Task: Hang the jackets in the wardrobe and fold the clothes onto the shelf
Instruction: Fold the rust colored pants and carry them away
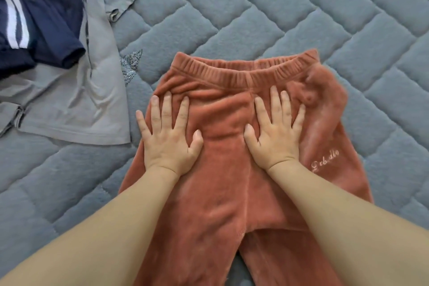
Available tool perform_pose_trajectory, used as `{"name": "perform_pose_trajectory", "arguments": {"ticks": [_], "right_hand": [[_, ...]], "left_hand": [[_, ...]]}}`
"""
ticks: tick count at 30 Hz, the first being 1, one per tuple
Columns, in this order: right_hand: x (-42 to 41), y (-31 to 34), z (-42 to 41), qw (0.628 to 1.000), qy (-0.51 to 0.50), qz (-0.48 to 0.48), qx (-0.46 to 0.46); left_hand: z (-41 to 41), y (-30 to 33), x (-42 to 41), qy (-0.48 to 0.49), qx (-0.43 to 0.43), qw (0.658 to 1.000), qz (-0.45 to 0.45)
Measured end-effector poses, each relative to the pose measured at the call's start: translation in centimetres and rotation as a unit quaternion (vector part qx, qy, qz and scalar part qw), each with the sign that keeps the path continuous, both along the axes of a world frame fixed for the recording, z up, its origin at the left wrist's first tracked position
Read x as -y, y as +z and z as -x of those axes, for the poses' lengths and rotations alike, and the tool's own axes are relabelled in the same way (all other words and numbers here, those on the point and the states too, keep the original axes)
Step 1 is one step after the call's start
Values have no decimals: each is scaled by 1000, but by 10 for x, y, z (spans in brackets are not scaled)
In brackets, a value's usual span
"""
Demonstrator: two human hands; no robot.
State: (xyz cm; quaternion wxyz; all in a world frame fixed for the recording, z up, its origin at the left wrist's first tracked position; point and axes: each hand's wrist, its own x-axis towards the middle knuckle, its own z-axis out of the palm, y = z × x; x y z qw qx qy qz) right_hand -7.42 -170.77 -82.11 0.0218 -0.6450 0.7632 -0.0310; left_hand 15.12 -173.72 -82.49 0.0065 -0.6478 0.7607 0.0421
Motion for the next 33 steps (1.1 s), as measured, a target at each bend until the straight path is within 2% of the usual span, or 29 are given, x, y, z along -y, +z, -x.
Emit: {"name": "perform_pose_trajectory", "arguments": {"ticks": [4,8,14,17,23,29,31,33], "right_hand": [[2,5,1,1000,10,6,9],[32,19,14,994,36,62,83],[91,28,2,993,101,12,55],[110,33,-14,990,134,51,2],[141,22,-12,993,99,58,-22],[117,23,-15,990,104,90,7],[67,28,-2,990,117,77,1],[-6,28,7,996,89,33,6]], "left_hand": [[1,2,-1,12,-13,1000,9],[0,2,-1,20,-16,1000,11],[-1,-2,2,26,-20,999,6],[-1,-1,3,25,-14,1000,0],[-1,1,30,41,-33,999,5],[-3,-5,46,51,-43,998,19],[-3,-3,46,49,-44,998,18],[-2,-2,46,46,-45,998,12]]}}
